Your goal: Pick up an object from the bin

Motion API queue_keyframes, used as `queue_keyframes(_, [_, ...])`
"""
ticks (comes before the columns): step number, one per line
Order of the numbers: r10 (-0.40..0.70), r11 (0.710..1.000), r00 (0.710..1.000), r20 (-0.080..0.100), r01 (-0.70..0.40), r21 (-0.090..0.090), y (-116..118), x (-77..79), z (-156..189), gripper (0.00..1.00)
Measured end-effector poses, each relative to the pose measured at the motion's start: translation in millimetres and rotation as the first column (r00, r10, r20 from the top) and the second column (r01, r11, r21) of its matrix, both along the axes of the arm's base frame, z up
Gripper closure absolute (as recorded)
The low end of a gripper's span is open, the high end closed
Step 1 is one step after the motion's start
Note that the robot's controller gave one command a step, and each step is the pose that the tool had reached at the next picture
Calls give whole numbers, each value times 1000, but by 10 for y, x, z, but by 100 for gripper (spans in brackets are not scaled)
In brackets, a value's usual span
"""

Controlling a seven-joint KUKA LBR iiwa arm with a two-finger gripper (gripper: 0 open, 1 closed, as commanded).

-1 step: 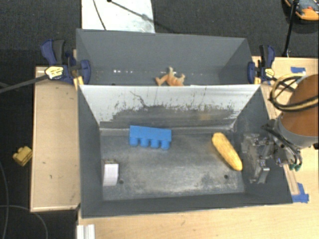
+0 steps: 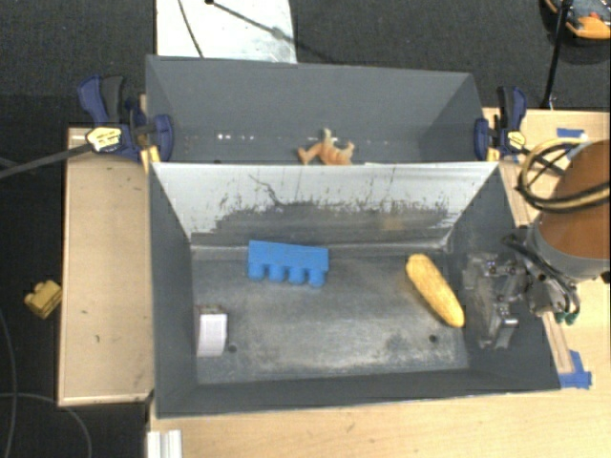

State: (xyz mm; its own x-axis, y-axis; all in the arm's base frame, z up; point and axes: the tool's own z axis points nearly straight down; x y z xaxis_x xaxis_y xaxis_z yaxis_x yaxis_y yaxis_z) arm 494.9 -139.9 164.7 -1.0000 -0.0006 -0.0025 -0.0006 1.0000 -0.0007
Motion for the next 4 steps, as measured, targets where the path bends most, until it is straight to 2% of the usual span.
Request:
queue_keyframes(1, [54, 999, 998, 7, -54, -2, 51, 62, -465, 0])
queue_keyframes(2, [-60, 998, 998, -1, 60, 1, 105, 253, -775, 0])
queue_keyframes(3, [-268, 963, 963, 3, 268, 1, 208, 386, -836, 0])
queue_keyframes(4, [36, 999, 999, 1, -36, 0, -128, 673, -880, 100])
